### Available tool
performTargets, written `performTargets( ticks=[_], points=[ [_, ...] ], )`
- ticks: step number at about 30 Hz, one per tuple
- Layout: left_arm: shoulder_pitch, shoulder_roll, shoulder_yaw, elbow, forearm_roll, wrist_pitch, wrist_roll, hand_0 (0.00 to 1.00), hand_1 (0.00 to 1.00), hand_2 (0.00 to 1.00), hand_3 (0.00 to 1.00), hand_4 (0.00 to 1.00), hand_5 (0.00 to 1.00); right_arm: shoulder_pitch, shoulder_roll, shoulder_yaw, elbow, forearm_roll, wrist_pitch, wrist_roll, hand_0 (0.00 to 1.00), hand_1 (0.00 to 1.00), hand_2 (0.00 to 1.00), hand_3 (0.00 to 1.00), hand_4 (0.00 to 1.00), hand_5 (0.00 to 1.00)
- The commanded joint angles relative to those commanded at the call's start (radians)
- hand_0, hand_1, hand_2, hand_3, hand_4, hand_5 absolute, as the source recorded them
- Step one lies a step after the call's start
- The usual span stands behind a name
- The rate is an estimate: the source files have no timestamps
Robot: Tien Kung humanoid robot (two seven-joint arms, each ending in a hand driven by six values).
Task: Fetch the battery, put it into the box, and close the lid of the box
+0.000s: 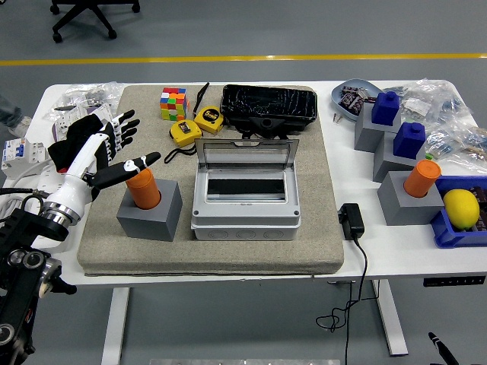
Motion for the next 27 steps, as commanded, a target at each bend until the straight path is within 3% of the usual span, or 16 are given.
performTargets(
  ticks=[8, 15, 16, 17, 21, 27],
  points=[
    [0.001, -0.001, 0.010, 0.008, -0.049, -0.030, -0.007, 0.998, 0.998, 0.998, 0.998, 0.998, 0.347, -0.001, 0.002, -0.004, 0.000, 0.006, 0.000, 0.000, 0.777, 0.701, 0.720, 0.767, 0.998, 0.998],
    [0.013, -0.020, -0.006, 0.061, -0.340, -0.043, -0.061, 0.998, 0.998, 0.998, 0.998, 0.998, 0.369, -0.005, 0.008, -0.005, 0.000, 0.011, 0.000, 0.001, 0.777, 0.701, 0.720, 0.767, 0.998, 0.998],
    [0.014, -0.021, -0.009, 0.064, -0.372, -0.039, -0.064, 0.998, 0.988, 0.937, 0.958, 0.998, 0.407, -0.005, 0.008, -0.002, 0.000, 0.010, 0.000, 0.000, 0.776, 0.701, 0.720, 0.767, 0.998, 0.998],
    [0.014, -0.020, -0.010, 0.065, -0.382, -0.035, -0.065, 0.998, 0.988, 0.937, 0.958, 0.998, 0.407, -0.005, 0.008, -0.001, 0.000, 0.009, -0.001, 0.000, 0.776, 0.701, 0.720, 0.767, 0.998, 0.998],
    [0.021, -0.021, -0.011, 0.063, -0.368, -0.032, -0.064, 0.998, 0.988, 0.937, 0.958, 0.998, 0.407, -0.004, 0.006, -0.004, 0.000, 0.014, -0.001, 0.000, 0.776, 0.701, 0.720, 0.767, 0.998, 0.998],
    [0.026, -0.026, -0.036, 0.074, -0.268, 0.004, -0.045, 0.997, 0.965, 0.920, 0.941, 0.998, 0.370, -0.001, 0.008, -0.003, 0.000, 0.016, -0.001, 0.005, 0.776, 0.701, 0.720, 0.767, 0.998, 0.998]
  ],
)
